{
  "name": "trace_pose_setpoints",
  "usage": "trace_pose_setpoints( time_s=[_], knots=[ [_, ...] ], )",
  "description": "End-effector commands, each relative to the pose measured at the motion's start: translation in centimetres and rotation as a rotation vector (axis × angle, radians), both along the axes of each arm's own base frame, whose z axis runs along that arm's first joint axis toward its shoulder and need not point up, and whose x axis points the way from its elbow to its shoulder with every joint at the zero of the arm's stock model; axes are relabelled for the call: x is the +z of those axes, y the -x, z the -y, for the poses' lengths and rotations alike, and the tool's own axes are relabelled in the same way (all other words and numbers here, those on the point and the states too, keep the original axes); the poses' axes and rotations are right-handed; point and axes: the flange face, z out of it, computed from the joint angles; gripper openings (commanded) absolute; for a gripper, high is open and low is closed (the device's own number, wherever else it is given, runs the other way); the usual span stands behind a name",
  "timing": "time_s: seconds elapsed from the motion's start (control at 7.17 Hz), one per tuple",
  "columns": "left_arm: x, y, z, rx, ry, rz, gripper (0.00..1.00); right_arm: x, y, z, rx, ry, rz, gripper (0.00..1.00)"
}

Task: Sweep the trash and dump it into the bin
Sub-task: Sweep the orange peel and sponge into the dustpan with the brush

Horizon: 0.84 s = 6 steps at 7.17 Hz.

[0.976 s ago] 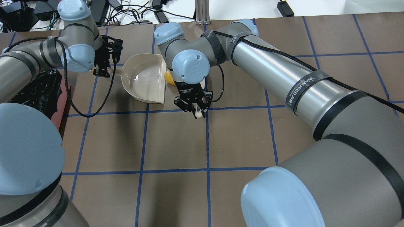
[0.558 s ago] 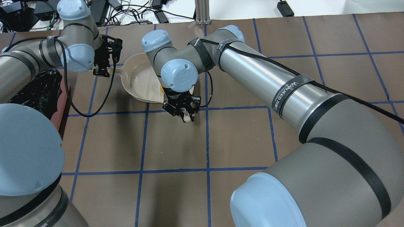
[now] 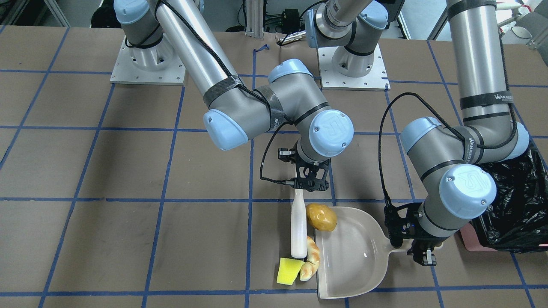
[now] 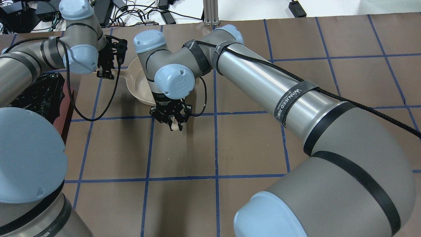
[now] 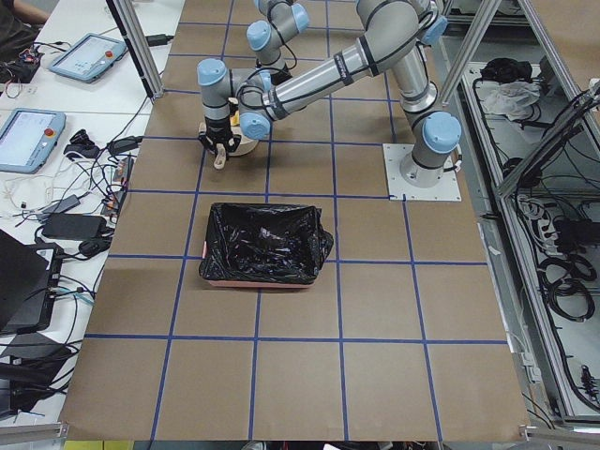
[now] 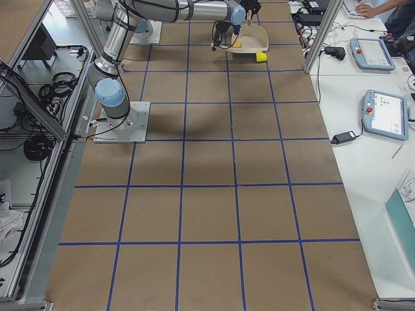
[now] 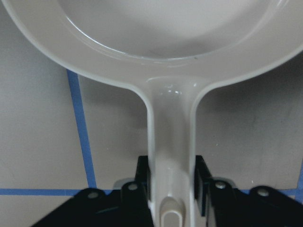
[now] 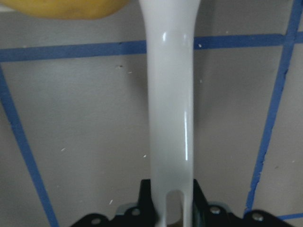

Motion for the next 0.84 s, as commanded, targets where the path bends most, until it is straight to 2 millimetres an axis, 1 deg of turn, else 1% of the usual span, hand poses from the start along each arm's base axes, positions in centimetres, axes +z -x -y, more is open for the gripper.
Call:
trace_pose_setpoints(
  time_s=[0.0, 0.14, 0.28, 0.42, 0.56, 0.7],
  knots=[
    [0.0, 0.0, 0.0, 0.0, 0.001, 0.001, 0.24, 2.3, -1.8, 0.3, -0.044, 0.027, 0.083, 0.0],
    [-0.2, 0.0, 0.0, 0.002, -0.002, 0.001, 0.24, 1.9, -1.9, 0.4, -0.047, 0.023, 0.085, 0.0],
    [-0.1, 0.0, 0.1, 0.002, 0.0, 0.001, 0.24, 2.2, -1.9, 0.6, -0.053, 0.028, 0.093, 0.0],
    [-0.2, 0.0, 0.1, 0.0, -0.002, 0.001, 0.24, 3.4, -2.4, 0.6, -0.076, 0.037, 0.14, 0.0],
    [-0.1, -0.1, 0.1, 0.001, 0.0, 0.0, 0.24, 3.5, -2.7, 1.0, -0.09, 0.063, 0.159, 0.0],
    [0.0, -0.1, 0.1, 0.001, 0.001, 0.0, 0.24, 4.0, -3.1, 1.0, -0.108, 0.061, 0.19, 0.0]
  ],
)
